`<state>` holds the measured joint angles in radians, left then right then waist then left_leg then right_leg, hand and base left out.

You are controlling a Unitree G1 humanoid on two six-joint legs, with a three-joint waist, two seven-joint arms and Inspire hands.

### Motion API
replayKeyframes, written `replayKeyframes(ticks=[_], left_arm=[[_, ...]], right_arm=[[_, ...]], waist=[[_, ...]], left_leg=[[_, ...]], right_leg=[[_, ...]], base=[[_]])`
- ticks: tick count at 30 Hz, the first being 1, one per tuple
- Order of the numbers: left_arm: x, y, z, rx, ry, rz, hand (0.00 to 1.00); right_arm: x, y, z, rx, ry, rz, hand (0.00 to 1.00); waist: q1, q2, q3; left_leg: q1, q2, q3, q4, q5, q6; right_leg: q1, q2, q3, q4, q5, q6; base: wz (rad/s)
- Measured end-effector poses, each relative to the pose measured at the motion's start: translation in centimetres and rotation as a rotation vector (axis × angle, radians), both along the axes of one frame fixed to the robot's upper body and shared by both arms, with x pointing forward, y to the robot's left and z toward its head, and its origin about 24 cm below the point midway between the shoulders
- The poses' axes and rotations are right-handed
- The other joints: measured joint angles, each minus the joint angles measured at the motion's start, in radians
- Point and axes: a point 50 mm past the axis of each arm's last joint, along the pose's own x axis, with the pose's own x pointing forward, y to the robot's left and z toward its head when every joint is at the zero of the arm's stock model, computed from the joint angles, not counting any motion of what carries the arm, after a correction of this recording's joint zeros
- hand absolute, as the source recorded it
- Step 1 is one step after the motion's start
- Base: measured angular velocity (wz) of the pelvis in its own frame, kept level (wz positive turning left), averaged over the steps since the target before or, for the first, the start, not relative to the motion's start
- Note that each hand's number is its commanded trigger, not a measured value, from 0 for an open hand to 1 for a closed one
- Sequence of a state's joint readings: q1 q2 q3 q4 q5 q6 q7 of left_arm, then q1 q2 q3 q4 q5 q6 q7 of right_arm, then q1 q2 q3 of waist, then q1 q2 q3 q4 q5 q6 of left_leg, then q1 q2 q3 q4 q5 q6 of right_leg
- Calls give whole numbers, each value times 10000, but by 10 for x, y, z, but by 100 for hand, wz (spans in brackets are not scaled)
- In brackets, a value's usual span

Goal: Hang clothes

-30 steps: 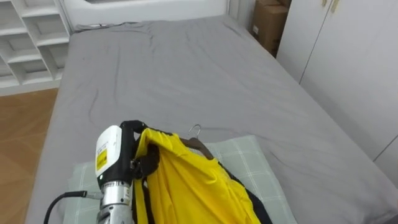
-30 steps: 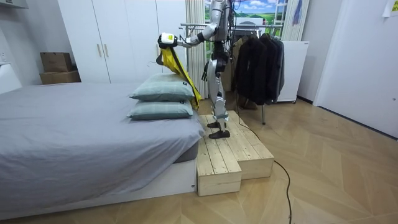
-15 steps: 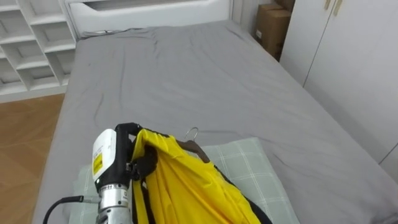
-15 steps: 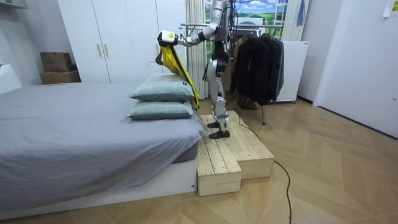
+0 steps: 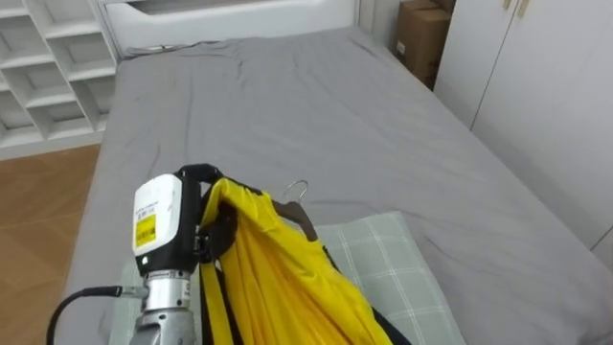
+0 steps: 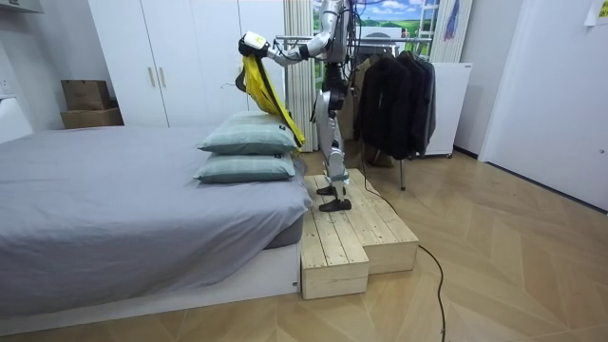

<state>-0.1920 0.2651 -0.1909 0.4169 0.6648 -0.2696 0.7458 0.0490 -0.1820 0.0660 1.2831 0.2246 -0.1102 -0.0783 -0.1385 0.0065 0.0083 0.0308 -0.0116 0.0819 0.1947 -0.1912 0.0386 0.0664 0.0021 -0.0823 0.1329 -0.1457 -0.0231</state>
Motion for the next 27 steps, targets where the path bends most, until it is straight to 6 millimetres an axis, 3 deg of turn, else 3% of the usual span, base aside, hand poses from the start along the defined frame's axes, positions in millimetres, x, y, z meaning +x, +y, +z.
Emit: replayKeyframes(ticks=[7,11,17,22,27], left_arm=[[-1,12,21,573,-1344,174,100],[-1,12,32,919,-1891,112,100],[-3,15,48,1720,-2866,-98,100],[-4,19,57,2091,-3198,-158,100],[-3,25,60,2309,-3321,125,100]], right_arm=[[8,-27,11,-714,-589,-779,0],[27,-35,20,-1114,-1593,-1425,0],[62,-35,36,-1146,-3171,-1571,0],[93,-34,58,-1101,-4840,-1355,0],[114,-27,78,-1155,-6087,-828,0]], waist=[[23,62,17],[39,169,27],[51,317,-46],[54,329,-46],[328,446,-39]], left_leg=[[129,-12,9,-39,1,1],[61,-11,-17,10,-1,2],[133,-4,6,30,1,0],[257,-4,9,26,1,0],[289,16,155,-82,-2,3]], right_leg=[[91,-9,2,12,-11,2],[48,-9,-24,10,-11,2],[123,-6,1,16,-15,3],[245,-11,6,3,-20,8],[143,16,221,40,-16,4]], base=[[-1],[1],[-1],[0],[-8]])
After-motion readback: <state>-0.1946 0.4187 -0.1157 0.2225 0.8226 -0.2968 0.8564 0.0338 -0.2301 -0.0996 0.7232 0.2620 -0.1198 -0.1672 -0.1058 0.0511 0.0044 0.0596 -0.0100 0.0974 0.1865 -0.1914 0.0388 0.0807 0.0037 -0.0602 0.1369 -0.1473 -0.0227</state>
